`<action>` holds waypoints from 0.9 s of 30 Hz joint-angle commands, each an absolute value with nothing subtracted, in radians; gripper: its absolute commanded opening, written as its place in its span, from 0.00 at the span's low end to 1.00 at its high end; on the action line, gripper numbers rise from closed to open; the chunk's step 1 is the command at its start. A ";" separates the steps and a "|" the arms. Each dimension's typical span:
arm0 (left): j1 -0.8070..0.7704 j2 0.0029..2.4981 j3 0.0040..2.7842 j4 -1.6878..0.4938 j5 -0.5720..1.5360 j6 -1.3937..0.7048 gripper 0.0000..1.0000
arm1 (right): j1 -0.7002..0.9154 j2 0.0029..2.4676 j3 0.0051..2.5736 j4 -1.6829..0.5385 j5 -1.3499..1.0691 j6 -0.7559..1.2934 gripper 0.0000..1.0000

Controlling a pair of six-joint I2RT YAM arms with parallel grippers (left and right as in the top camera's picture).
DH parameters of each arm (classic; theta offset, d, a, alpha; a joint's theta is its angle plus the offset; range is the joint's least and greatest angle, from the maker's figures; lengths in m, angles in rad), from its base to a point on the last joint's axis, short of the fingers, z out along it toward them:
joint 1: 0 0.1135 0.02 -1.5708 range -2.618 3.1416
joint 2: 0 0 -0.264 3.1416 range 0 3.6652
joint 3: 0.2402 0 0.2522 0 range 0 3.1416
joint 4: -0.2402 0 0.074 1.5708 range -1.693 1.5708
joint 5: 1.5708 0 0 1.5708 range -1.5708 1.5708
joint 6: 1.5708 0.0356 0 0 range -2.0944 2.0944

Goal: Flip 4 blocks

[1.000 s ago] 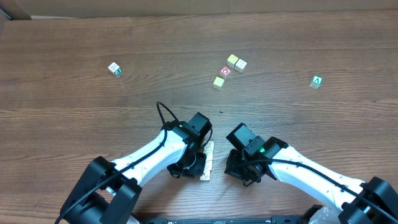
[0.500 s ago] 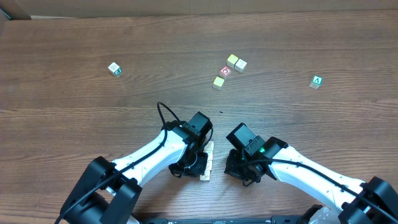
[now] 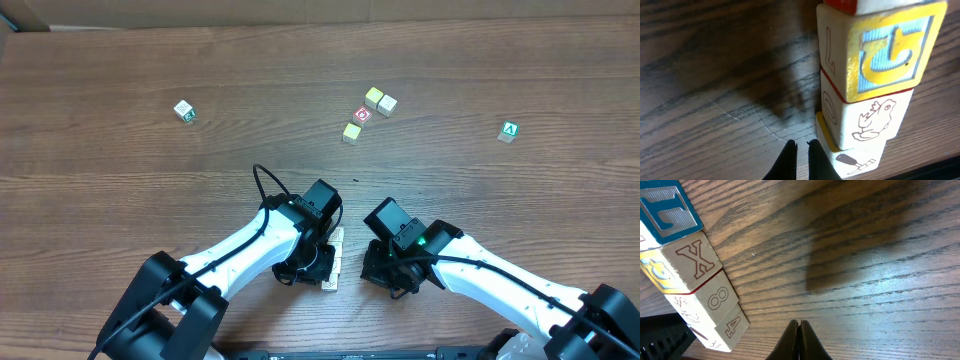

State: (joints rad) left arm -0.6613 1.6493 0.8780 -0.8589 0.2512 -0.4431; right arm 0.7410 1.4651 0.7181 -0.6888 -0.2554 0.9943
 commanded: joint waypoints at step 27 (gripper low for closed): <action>-0.661 1.631 0.887 -0.842 0.244 -0.488 0.04 | 0.737 1.448 0.714 -0.691 -0.256 0.991 0.04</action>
State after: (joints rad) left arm -0.6613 1.6493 0.8780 -0.8318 0.2729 -0.4507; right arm 0.7410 1.4651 0.7181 -0.6914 -0.2550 0.9943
